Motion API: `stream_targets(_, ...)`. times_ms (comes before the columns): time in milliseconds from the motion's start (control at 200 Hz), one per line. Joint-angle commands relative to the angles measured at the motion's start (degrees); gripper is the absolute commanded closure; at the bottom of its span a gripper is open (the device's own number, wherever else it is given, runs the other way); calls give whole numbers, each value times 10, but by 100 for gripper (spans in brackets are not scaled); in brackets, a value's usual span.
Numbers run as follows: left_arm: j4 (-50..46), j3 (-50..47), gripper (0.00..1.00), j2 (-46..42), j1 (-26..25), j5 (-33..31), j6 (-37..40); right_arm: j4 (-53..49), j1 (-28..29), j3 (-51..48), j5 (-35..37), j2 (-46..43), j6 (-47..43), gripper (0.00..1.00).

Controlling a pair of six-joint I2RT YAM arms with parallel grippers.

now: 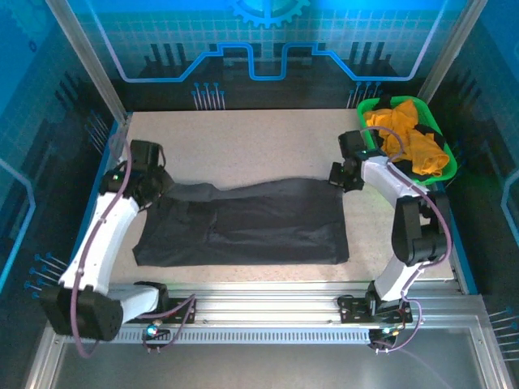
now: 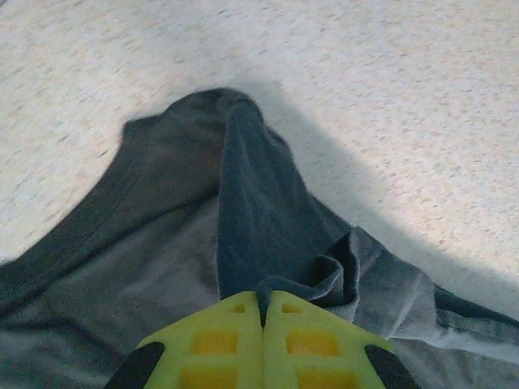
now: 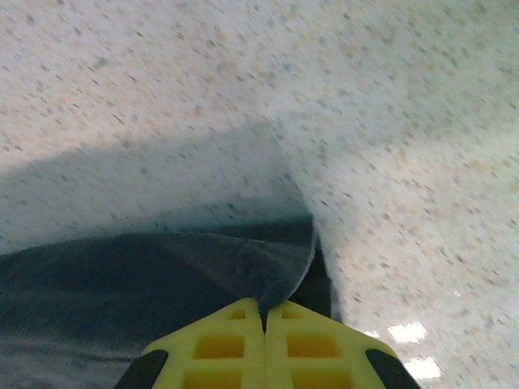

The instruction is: Fold and stack the t-shirts

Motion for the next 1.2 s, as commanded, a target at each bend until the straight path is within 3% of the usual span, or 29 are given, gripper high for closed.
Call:
stream_targets(0, -64, -42, 100, -61, 3, -41, -30, -2, 4, -37, 20, -42, 9, 100)
stream_targets(445, -125, -174, 100, -192, 3, -44, -86, -25, 11, -142, -20, -105, 40, 100)
stream_targets(1195, -88, -210, 100, -121, 3, -47, -145, -87, 34, -172, -13, -157, 84, 100)
